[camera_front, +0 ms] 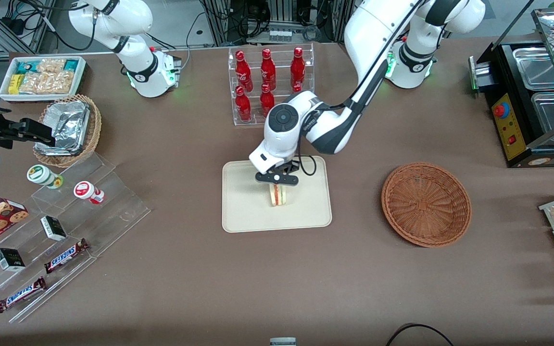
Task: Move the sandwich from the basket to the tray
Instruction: 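Lower the sandwich onto the cream tray with the left gripper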
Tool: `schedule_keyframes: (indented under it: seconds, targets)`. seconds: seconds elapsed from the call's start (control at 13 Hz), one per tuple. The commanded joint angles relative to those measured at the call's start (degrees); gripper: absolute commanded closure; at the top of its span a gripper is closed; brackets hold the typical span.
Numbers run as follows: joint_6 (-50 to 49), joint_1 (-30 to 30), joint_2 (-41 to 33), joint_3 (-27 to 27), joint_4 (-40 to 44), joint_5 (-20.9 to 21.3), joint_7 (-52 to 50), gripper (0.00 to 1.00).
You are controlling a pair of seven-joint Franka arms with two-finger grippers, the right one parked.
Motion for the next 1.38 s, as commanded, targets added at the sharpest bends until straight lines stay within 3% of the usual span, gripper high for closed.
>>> schedule_keyframes:
  seconds: [0.0, 0.23, 0.31, 0.38, 0.46, 0.54, 0.85, 1.0, 1.31]
  targets:
    - [0.46, -0.71, 1.43, 0.67, 1.29, 1.55, 0.03, 1.0]
    - [0.55, -1.23, 3.1, 0.67, 1.56, 3.22, -0.41, 0.99]
    - [0.55, -1.24, 3.19, 0.67, 1.56, 3.22, -0.49, 0.93]
    - [0.55, -1.24, 3.2, 0.67, 1.56, 3.14, -0.49, 0.66]
    - [0.55, -1.24, 3.11, 0.67, 1.64, 3.14, -0.58, 0.25]
    - [0.46, -1.24, 2.93, 0.67, 1.64, 3.22, -0.67, 0.01]
    - [-1.37, -0.8, 0.4, 1.02, 1.65, 3.31, -0.67, 0.0]
    - [-6.89, 0.34, -2.59, 1.2, 1.91, 3.14, -1.02, 0.0]
    - [-15.86, 1.05, -10.58, 6.89, 1.29, 2.87, -3.66, 0.0]
